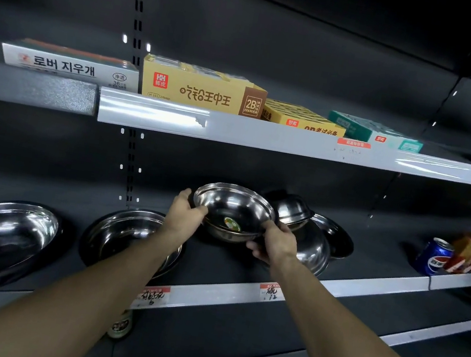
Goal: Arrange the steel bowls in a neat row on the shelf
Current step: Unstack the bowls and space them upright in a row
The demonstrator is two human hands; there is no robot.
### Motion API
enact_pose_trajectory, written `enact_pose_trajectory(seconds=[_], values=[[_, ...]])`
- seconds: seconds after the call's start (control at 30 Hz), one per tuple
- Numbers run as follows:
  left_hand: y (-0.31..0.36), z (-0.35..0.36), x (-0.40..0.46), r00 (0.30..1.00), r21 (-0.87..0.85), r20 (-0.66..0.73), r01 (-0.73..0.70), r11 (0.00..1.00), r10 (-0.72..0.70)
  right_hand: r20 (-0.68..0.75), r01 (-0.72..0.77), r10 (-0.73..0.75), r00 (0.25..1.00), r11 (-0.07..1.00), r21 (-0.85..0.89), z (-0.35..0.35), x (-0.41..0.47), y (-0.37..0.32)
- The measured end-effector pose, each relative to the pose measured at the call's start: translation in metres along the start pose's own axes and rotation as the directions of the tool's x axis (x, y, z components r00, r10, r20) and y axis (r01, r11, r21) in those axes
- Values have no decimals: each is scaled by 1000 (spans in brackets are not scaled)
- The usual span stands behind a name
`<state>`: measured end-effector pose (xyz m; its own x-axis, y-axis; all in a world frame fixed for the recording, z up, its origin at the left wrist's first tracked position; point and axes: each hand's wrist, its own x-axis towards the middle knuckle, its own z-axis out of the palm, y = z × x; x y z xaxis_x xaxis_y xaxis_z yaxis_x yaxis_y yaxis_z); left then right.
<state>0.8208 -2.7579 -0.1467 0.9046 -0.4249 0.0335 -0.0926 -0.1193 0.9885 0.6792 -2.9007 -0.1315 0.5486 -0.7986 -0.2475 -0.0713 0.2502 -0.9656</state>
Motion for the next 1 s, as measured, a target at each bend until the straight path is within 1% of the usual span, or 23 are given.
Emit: enact_pose_trajectory(seconds=[0.13, 0.2, 0.23, 0.27, 0.3, 0.37, 0.4, 0.43, 0.47, 0.53, 0.6, 0.83, 1.0], values=[[5, -14, -5, 998, 115, 56, -47, 992, 41, -30, -33, 36, 999, 995, 99, -6, 6, -2], [10, -28, -6, 995, 275, 67, -86, 958, 70, -41, -26, 30, 999, 993, 111, -8, 9, -1], [14, -35, -7, 994, 378, 78, -102, 920, 78, -49, -19, 26, 998, 992, 124, -8, 11, -1], [18, -41, -8, 992, 486, 94, -118, 866, 83, -58, -14, 22, 998, 991, 137, -8, 12, -2], [23, -47, -9, 990, 597, 115, -139, 790, 88, -68, -8, 18, 998, 989, 144, -8, 13, -3], [29, -56, -11, 983, 794, 160, -185, 579, 93, -77, 1, 10, 997, 989, 148, -7, 15, -5], [32, -59, -12, 980, 857, 178, -201, 474, 93, -80, 6, 6, 997, 989, 149, -7, 15, -6], [33, -62, -12, 978, 896, 190, -211, 390, 91, -83, 9, 4, 997, 989, 151, -7, 15, -6], [34, -64, -12, 977, 921, 195, -211, 328, 84, -87, 14, 0, 996, 988, 151, -7, 15, -7], [36, -67, -12, 981, 947, 187, -194, 254, 53, -89, 21, -8, 996, 989, 145, -6, 15, -8], [35, -70, -12, 986, 956, 166, -167, 240, 28, -85, 23, -11, 996, 990, 138, -4, 14, -9], [34, -84, -15, 993, 958, 118, -120, 261, 21, -59, 20, -14, 998, 993, 112, 14, 8, -7], [28, -117, -21, 997, 974, 72, -67, 218, -16, -10, 19, -18, 1000, 995, 97, 41, 1, 0]])
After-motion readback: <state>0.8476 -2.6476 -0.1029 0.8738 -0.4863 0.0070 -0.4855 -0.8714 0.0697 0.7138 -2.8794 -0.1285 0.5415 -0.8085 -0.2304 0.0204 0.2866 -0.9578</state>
